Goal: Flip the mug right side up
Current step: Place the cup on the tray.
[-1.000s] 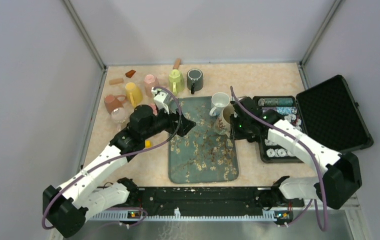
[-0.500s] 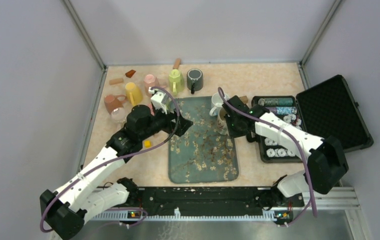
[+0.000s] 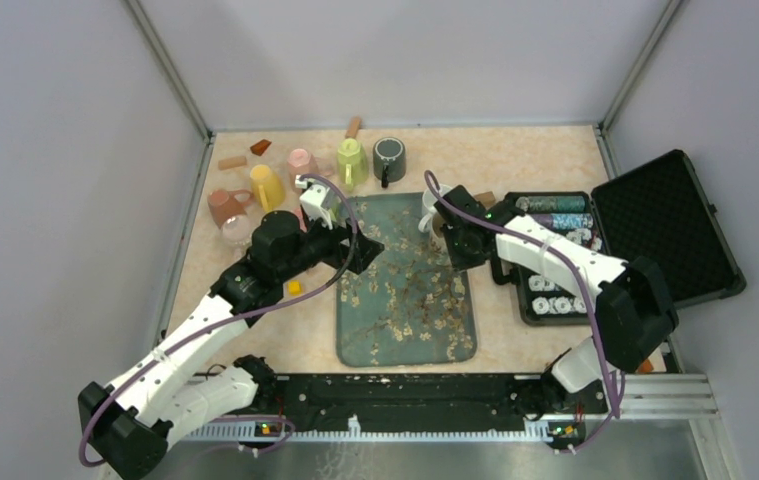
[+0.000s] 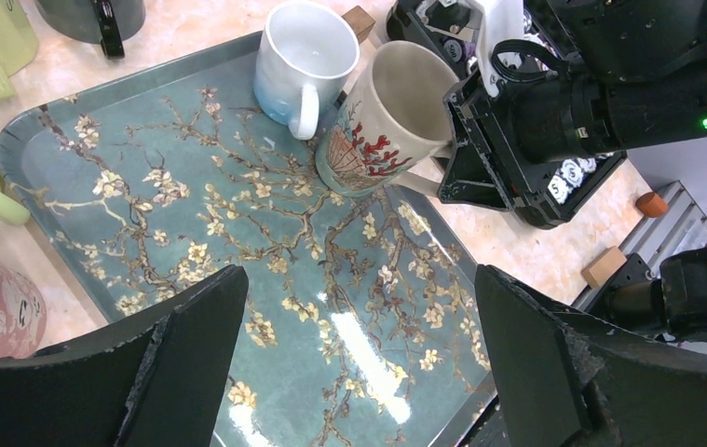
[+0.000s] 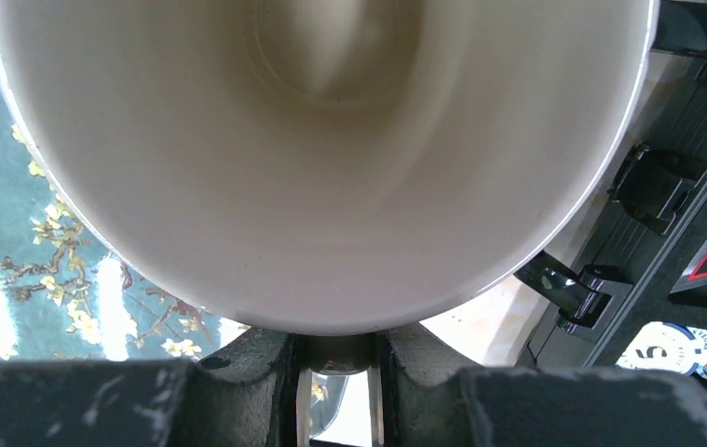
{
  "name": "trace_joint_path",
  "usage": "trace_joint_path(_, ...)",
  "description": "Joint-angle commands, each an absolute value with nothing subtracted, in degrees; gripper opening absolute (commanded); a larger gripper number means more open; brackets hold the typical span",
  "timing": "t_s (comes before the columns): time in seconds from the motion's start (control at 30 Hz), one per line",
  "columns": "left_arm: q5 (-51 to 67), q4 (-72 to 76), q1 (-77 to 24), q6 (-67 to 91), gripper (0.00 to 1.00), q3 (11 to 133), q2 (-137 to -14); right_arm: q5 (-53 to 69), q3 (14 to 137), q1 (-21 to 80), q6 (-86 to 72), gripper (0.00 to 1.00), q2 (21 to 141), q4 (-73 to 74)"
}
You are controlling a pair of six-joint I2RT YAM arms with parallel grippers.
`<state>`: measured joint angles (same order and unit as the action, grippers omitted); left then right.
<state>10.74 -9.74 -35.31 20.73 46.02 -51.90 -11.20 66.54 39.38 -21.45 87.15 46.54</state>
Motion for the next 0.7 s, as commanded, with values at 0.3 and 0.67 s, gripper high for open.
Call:
trace_joint_path(0.3, 10.3, -8.1, -35.3, 19.9, 0.98, 47.4, -51.2, -12.5, 71.7, 40.2, -20.7, 0.49, 86.4, 43.5)
trace_joint_path(0.67, 9.7, -8.7, -35.3, 21.1, 0.98, 49.1, -52.7, -11.7, 70.2, 40.2, -20.4, 0.77, 79.6, 44.0)
